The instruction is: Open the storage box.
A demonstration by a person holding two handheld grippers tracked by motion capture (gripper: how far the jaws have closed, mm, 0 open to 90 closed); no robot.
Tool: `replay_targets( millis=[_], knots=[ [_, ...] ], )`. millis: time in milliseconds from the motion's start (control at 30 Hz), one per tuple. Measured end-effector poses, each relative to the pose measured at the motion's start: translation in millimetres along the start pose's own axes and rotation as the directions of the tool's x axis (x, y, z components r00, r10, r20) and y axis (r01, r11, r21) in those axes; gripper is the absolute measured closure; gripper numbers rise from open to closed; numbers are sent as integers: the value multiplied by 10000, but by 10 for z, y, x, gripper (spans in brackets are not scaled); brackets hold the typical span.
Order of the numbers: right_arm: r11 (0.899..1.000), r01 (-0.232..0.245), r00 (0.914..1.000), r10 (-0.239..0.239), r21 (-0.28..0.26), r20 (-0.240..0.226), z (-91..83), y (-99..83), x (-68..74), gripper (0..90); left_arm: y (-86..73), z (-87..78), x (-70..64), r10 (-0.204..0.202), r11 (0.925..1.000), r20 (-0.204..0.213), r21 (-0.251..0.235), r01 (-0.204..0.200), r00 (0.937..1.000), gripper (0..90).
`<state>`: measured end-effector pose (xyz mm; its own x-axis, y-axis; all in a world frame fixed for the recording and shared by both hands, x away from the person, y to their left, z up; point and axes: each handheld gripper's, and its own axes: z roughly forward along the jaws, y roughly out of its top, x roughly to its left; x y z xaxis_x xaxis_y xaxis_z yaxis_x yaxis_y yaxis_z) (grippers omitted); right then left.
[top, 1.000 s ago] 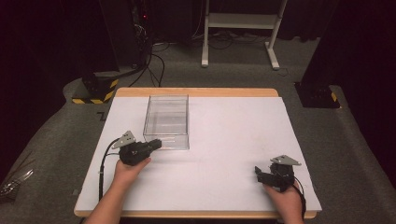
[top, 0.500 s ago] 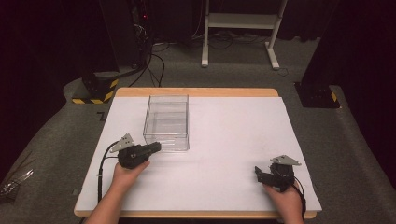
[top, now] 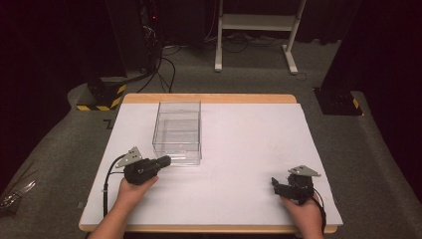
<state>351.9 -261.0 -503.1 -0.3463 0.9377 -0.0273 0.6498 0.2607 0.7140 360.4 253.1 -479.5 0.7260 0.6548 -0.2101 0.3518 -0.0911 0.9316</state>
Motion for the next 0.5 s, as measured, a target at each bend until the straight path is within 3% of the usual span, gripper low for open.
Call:
replay_targets(
  millis=[500],
  knots=[
    [10000, 4, 10000, -4, -1, 4, 0, 0, 0, 177, -51, -99, -97, 16, 9999, 326, 123, -20, 9995, 837]
  ],
)
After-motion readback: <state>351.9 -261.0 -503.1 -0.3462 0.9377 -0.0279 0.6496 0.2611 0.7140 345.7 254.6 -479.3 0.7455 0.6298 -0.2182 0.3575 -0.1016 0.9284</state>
